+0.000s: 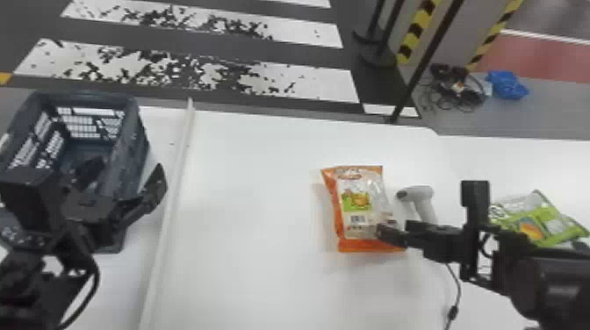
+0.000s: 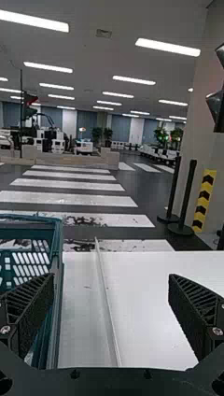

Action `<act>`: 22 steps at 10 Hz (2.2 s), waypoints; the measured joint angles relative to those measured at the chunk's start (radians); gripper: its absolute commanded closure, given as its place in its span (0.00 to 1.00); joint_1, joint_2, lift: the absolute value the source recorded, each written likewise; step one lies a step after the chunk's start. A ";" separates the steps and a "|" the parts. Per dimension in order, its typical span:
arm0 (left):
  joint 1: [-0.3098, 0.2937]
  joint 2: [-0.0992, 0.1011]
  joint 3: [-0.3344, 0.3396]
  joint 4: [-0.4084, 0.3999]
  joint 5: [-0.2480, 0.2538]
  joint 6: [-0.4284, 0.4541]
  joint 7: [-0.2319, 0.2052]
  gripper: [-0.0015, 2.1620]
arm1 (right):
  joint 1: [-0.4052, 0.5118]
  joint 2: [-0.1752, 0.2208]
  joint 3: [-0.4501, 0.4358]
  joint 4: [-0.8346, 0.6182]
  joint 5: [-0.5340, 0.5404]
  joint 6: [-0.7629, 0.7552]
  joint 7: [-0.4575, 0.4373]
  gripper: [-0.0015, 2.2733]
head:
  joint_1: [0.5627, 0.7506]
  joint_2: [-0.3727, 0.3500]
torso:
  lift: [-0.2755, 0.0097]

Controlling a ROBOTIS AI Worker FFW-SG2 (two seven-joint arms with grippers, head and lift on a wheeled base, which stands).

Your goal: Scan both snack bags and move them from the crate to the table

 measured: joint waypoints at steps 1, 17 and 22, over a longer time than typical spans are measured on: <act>-0.004 0.000 -0.001 0.002 0.000 0.001 -0.002 0.04 | -0.017 -0.004 0.021 0.033 0.016 0.000 0.023 0.20 | 0.70 0.29 | 0.66; -0.011 0.000 -0.009 -0.011 0.000 0.013 -0.003 0.04 | -0.027 0.017 -0.558 0.097 -0.314 -0.066 -0.047 0.99 | 0.70 0.03 | 0.66; -0.015 0.005 -0.010 -0.018 0.000 0.021 -0.006 0.04 | -0.100 -0.058 -0.533 0.457 -0.351 -0.263 -0.308 0.20 | 0.70 0.03 | 0.66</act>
